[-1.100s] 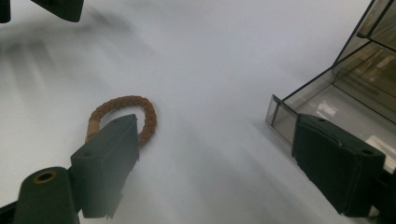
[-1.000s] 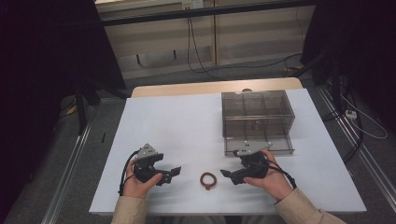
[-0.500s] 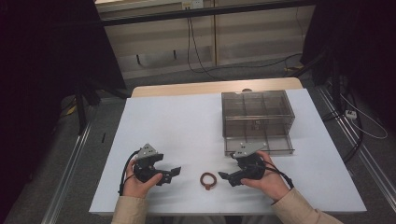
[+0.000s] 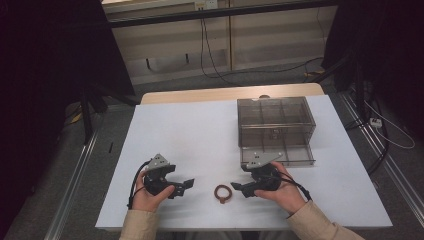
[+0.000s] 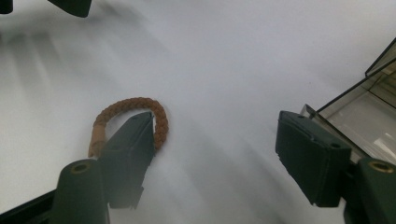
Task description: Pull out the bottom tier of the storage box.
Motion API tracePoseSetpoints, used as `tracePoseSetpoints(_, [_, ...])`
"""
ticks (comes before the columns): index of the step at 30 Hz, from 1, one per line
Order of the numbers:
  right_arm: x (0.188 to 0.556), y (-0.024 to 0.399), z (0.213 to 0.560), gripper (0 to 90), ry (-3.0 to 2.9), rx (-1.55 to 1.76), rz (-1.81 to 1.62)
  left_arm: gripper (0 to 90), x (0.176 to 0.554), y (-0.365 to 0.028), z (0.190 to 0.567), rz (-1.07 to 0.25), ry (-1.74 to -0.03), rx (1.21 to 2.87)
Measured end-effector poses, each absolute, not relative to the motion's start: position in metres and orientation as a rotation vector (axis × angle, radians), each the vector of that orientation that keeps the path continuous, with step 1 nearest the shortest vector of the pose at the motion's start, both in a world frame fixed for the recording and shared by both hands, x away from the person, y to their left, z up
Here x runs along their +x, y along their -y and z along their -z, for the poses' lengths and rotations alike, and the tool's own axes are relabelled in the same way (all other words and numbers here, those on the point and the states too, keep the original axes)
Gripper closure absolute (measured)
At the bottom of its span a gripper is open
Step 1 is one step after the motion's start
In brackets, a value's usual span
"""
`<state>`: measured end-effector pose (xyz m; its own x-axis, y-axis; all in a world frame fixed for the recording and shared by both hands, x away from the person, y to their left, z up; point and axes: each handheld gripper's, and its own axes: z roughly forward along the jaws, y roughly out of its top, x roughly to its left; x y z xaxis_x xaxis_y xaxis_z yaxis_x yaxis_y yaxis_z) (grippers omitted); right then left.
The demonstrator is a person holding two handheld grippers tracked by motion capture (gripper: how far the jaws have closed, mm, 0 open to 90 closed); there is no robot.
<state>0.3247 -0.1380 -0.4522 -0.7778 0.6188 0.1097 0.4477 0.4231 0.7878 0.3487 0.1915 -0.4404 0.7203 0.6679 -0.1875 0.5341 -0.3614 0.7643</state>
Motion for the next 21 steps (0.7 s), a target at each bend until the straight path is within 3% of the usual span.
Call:
tracePoseSetpoints(6, [0.325, 0.131, 0.453, 39.1, -2.518, 0.899, -1.281, 7.1, 0.348, -0.19, 0.441, -0.191, -0.913, 2.054])
tracePoseSetpoints(13, [0.323, 0.121, 0.455, 42.2, -2.557, 0.895, -1.27, 7.0, 0.348, -0.19, 0.441, -0.187, -0.918, 2.048])
tracePoseSetpoints(21, [0.324, 0.114, 0.459, 59.4, -2.578, 0.865, -1.26, 7.1, 0.348, -0.192, 0.44, -0.19, -0.916, 2.052])
